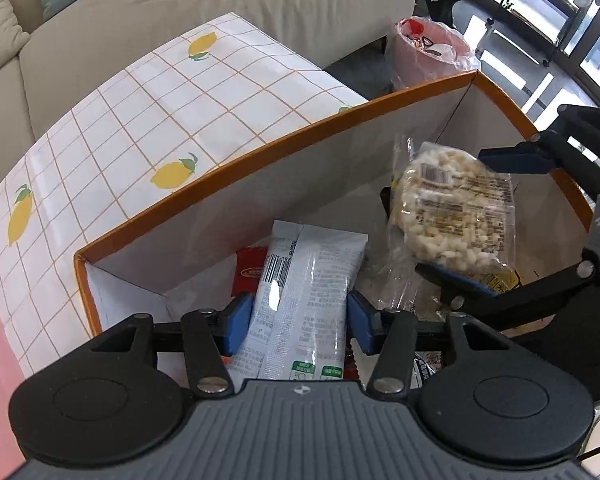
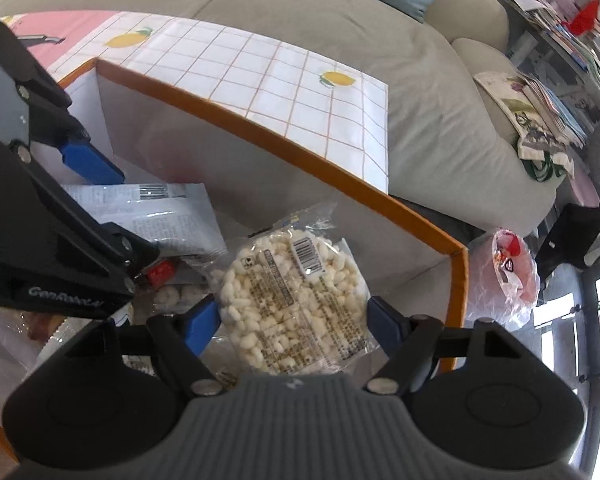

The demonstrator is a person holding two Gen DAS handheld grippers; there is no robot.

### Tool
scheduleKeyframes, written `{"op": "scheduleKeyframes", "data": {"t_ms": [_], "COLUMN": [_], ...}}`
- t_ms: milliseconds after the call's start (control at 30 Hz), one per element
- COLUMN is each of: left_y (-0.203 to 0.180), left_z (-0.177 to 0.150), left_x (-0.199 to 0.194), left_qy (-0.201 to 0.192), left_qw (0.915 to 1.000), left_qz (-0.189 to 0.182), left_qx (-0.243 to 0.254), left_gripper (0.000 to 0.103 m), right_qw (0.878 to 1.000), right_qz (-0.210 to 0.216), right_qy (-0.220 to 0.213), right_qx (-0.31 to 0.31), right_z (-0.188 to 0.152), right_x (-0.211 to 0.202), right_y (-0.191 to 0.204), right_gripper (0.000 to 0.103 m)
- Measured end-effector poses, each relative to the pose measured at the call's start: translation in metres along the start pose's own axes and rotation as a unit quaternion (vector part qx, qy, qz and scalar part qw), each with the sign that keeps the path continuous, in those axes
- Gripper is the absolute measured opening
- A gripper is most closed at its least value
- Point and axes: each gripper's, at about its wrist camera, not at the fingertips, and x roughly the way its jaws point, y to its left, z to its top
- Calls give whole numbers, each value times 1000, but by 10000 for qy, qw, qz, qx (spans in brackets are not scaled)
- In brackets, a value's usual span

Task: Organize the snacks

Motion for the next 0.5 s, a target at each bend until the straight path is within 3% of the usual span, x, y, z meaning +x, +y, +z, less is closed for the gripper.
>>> {"op": "scheduleKeyframes", "data": {"t_ms": [100, 267, 500], "left_y": [2, 3, 5], "left_z": [0, -1, -12], "left_x": [-8, -32, -78], "left_qy": [-81, -335, -612], "left_qw": [10000, 9994, 9981], "left_qz": [2, 51, 43], "left_qx": [-7, 27, 18], "left_gripper": [69, 80, 80], "right_qw": [9999, 9996, 9997], "right_qz": [24, -114, -51], "right_qy": [50, 112, 236], "right_qx": [-104, -212, -5], "right_z": [3, 8, 13], "right_x": [0, -11, -40], "right_y": [3, 6, 3], "right_gripper": [77, 90, 92]}}
